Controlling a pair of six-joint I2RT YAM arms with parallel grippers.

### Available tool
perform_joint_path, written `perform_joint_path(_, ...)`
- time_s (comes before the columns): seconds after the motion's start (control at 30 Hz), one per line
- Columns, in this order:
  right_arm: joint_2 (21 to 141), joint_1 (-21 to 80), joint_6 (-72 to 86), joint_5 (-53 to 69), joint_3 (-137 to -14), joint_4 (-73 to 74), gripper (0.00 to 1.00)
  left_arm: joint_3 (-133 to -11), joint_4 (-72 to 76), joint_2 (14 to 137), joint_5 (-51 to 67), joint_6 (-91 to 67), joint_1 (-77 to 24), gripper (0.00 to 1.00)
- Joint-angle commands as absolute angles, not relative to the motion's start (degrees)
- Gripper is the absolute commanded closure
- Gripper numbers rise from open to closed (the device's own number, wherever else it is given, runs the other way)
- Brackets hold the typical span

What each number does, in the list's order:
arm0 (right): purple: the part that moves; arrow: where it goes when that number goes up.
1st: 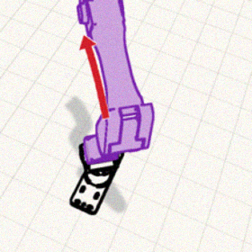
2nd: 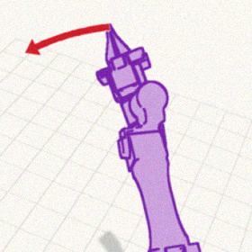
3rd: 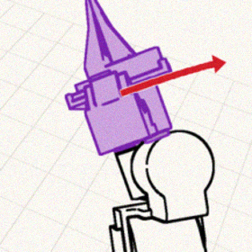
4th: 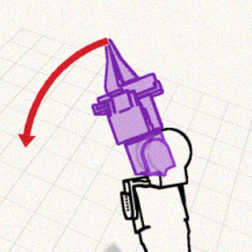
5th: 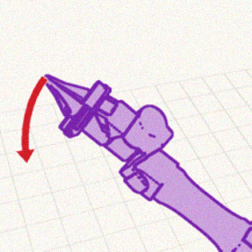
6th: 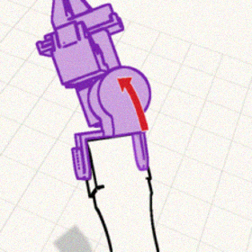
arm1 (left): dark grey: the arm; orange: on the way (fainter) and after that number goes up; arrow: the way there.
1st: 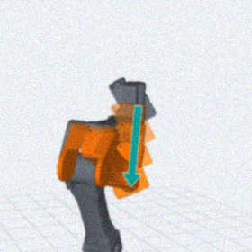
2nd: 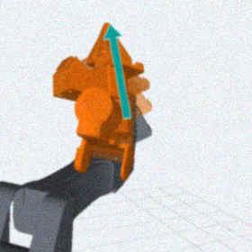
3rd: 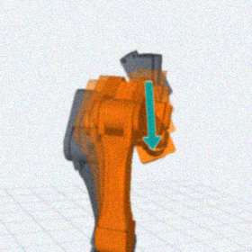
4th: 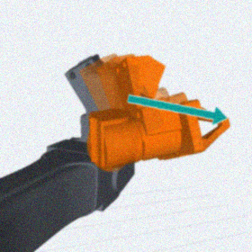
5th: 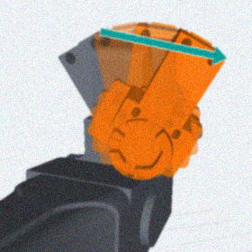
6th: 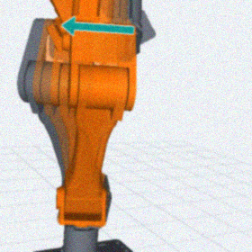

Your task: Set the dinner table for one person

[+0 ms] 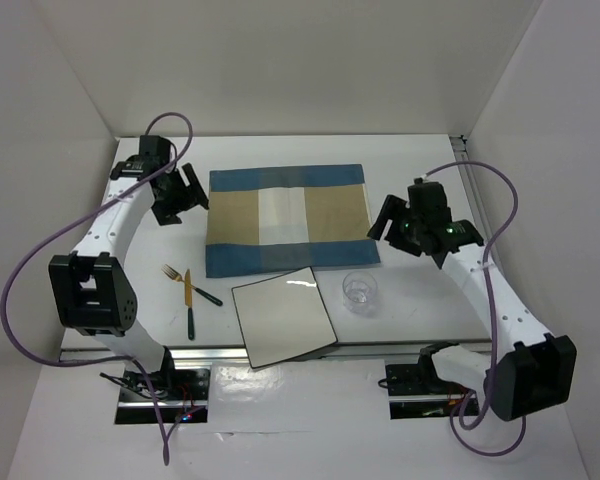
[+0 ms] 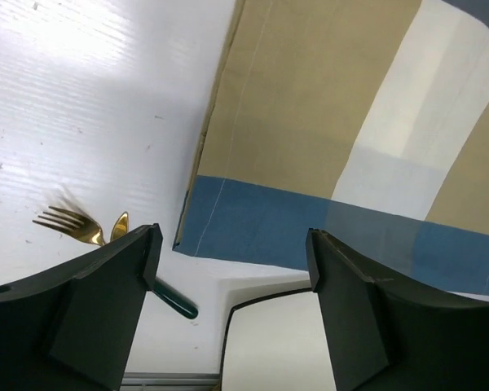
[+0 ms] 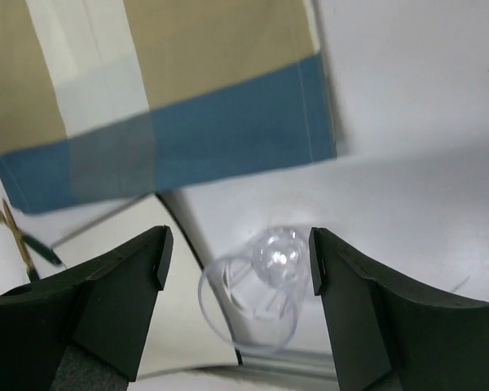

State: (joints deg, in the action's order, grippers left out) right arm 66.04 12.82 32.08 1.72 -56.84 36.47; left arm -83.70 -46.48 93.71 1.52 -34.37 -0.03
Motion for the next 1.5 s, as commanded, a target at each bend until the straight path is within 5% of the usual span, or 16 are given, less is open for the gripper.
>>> perform_joint_path(0.0,63.3,17.6,33.2,-1.1,-55.6,47.1,0.2,-84.9,-48.0,97.5,2.5,-31.4,-1.3,0.11)
perform_joint_path(0.17,61.4,26.3,39.8,-3.9,-54.2,52.7,0.2,-85.4,-45.1,107.7,1.9,-31.4,-3.3,0.17)
perform_joint_path(0.6,65.4,28.1,46.7,-2.6,-49.0,52.6,0.29,-94.7,-44.2,120.9,4.6,-29.3,-3.9,0.17)
perform_joint_path(1.0,69.3,28.1,49.2,-1.9,-47.0,46.9,0.69,-98.6,-44.7,125.7,7.7,-28.7,-4.9,0.18)
perform_joint_path(1.17,68.7,28.1,49.9,-3.9,-49.0,49.1,0.99,-102.7,-45.8,126.9,7.1,-27.7,-5.4,0.18)
perform_joint_path(1.33,66.5,28.1,50.4,-7.0,-52.9,53.2,1.0,-106.5,-46.9,126.9,5.3,-27.7,-6.0,0.18)
perform_joint_path(1.47,66.4,28.1,48.3,-10.5,-62.0,56.8,1.0,-108.9,-51.3,126.0,1.1,-27.7,-6.0,0.07)
